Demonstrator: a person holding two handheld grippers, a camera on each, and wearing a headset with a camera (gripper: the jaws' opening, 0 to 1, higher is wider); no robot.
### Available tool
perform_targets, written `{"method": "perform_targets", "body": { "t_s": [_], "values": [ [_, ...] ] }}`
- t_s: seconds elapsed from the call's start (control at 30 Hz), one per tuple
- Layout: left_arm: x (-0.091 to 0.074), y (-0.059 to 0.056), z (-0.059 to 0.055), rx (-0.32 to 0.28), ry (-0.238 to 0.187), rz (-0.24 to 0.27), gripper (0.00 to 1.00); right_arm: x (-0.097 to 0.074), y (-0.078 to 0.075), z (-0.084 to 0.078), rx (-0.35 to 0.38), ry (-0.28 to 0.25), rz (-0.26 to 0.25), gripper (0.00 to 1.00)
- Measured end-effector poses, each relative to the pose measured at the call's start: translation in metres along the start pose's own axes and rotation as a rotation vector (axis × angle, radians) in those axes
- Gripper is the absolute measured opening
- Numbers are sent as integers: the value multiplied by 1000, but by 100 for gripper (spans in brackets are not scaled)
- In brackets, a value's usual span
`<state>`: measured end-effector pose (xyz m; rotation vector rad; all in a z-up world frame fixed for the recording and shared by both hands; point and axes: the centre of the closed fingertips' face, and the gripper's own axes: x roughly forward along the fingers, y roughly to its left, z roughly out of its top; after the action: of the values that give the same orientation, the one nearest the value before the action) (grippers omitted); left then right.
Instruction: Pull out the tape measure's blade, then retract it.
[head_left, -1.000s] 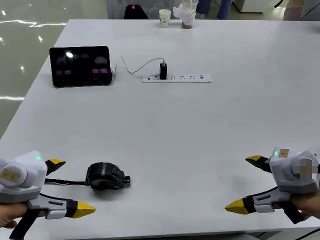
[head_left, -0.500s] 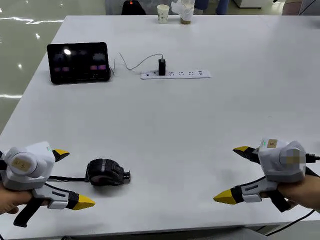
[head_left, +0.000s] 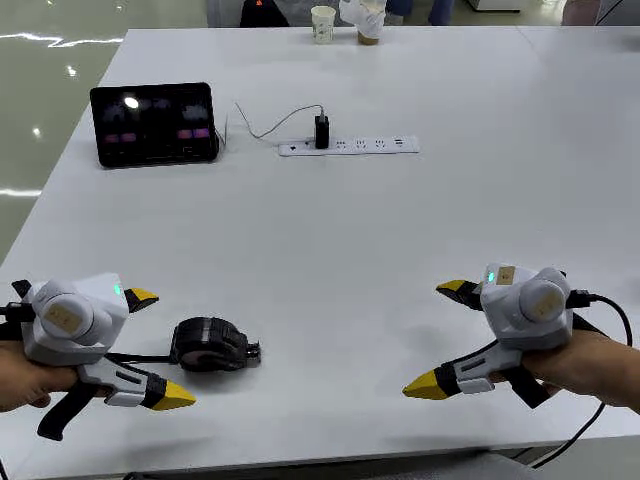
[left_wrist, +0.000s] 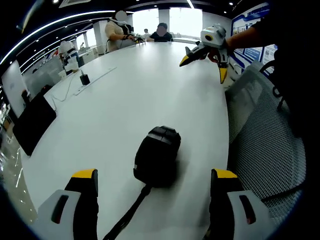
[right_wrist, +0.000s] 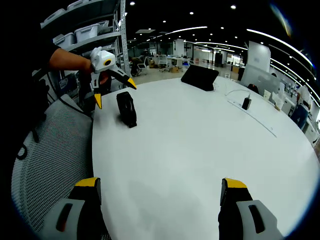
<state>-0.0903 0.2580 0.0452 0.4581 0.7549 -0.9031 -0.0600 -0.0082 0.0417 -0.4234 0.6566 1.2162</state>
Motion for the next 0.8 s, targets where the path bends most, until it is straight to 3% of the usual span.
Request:
{"method": "perform_targets", "body": {
  "t_s": [0.37, 0.53, 0.67, 0.8],
  "values": [
    [11, -8, 12, 63, 55, -85, 87, 19, 13, 16, -37, 5, 61, 99],
    [16, -5, 15, 163, 93, -100, 87, 26, 20, 22, -63, 14, 84, 99],
    [19, -7, 17, 199, 117, -126, 82, 30, 25, 34, -37, -14, 97, 99],
    [24, -12, 20, 193, 138, -152, 77, 37, 29, 44, -30, -34, 105, 99]
  ]
}}
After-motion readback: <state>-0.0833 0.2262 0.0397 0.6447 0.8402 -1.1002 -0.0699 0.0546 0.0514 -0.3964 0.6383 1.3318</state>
